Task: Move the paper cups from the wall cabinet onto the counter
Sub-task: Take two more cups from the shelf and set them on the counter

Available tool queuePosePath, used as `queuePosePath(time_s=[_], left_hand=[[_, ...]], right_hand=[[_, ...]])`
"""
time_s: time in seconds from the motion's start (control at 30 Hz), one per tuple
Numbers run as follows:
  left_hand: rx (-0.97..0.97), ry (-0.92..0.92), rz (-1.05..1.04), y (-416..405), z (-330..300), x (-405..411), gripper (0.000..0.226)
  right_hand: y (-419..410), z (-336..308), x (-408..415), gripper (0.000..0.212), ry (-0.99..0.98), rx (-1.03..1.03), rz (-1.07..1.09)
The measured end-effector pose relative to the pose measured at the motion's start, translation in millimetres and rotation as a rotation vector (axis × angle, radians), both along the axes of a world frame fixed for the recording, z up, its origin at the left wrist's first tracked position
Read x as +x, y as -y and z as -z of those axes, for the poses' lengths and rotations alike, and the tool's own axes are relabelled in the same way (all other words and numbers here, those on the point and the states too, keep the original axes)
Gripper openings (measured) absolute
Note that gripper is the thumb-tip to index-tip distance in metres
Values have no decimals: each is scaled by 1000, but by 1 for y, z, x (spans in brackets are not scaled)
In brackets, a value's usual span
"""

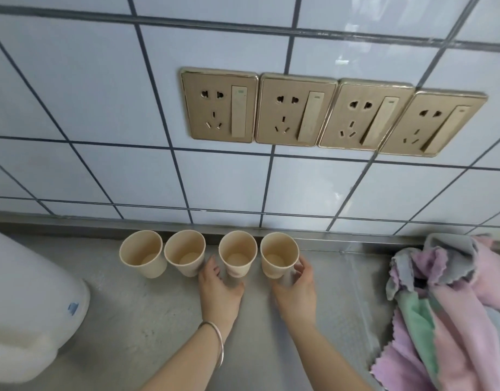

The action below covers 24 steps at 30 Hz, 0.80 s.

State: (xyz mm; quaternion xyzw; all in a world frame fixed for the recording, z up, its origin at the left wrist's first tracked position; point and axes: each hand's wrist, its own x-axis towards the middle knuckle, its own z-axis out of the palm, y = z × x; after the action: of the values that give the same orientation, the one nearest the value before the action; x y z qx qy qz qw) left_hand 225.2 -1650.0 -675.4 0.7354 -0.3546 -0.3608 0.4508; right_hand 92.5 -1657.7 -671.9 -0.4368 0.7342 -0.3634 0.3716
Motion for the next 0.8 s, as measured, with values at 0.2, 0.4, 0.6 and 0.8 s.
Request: queuePosePath(time_s=[0.2,0.4,0.6,0.8], left_hand=[[2,112,4,-44,-25,0,50],[-77,95,245,-82,-67,-15,38],[-191,29,605,-132,-127,-61,35],[-271,-93,958,-213,-177,-136,30]], right_hand=[[-41,-19,2,55,-28,36,103],[-108,-59,-3,43,-46,-24,287],[-200,-111,-37,30,-73,-130,559],[-311,-157,-82,27,-114,-251,798]])
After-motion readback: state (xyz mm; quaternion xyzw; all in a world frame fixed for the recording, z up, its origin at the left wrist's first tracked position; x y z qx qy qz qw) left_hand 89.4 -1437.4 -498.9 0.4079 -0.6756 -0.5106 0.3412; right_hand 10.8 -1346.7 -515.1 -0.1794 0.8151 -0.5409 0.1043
